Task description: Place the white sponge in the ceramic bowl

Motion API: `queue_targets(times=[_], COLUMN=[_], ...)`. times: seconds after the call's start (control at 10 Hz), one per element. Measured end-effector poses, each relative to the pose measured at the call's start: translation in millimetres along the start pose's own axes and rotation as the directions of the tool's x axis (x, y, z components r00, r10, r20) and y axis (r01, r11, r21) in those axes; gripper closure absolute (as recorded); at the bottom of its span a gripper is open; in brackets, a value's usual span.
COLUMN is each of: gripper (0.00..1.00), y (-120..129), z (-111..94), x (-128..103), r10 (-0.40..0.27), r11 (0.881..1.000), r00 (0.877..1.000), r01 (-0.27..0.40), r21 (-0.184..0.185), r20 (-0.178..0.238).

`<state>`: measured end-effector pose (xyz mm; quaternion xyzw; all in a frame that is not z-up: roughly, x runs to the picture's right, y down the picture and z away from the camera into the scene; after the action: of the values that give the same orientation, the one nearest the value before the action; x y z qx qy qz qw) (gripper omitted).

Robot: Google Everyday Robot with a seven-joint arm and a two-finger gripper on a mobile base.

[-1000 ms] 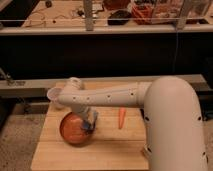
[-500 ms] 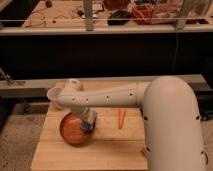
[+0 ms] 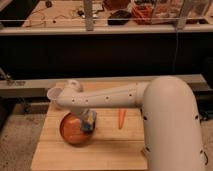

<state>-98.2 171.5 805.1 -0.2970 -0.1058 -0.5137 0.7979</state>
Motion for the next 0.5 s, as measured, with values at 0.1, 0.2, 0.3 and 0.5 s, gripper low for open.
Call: queue_targets(times=[0.1,0.2,0.3,0.5], gripper=[0.2,0.2,0.2,0.2], y=[-0.4,-0.6,-0.7,-0.4], z=[0.2,1.4,1.8,3.0], x=[-0.4,-0.9,-0.9,-1.0], r10=[-0.002,-0.007,-0.009,-0.013], r11=[1.0,1.0,1.0,1.0], r00=[1.0,1.0,1.0,1.0], r01=[0.002,0.007,0.009,0.013], r21=[0.0,0.001,0.001,0.001], r20=[-0.001,-0.004,-0.006,-0.009])
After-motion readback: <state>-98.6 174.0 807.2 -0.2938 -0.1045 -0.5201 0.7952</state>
